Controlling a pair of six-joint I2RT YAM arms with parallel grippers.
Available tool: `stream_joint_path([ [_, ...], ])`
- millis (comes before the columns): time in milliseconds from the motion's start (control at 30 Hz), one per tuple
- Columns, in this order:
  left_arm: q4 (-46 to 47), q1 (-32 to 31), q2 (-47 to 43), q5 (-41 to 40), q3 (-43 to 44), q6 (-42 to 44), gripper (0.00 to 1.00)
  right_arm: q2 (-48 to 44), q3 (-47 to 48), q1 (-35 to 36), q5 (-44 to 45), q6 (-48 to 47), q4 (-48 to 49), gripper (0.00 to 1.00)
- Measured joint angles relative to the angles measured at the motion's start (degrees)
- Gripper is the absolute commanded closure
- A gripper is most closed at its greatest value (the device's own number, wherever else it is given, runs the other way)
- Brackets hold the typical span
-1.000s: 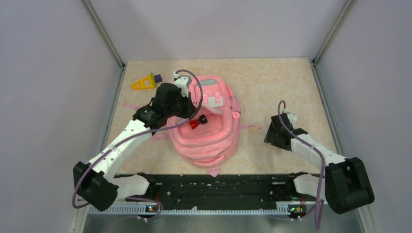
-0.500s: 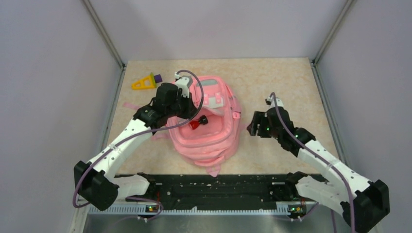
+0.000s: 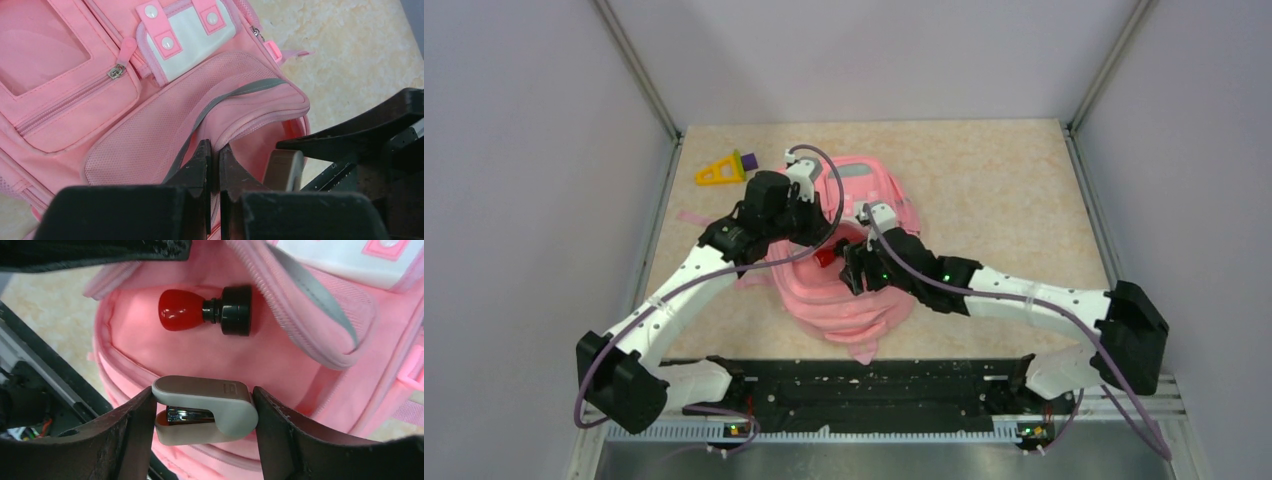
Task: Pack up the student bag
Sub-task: Place the stationery in the student bag.
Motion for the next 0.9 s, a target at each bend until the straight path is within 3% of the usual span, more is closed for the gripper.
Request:
stream_joint_path([
  [400,0.28,0.07,0.00,0.92,-0.35,0.07,1.00,7.13,2.36,0.79,9.18,-2.16,1.97,0.60],
  [900,0.24,0.02,0.00,1.62,-0.68,0.22,1.00,9.22,-1.51,0.81,11.72,2.43,4.46,0.57],
])
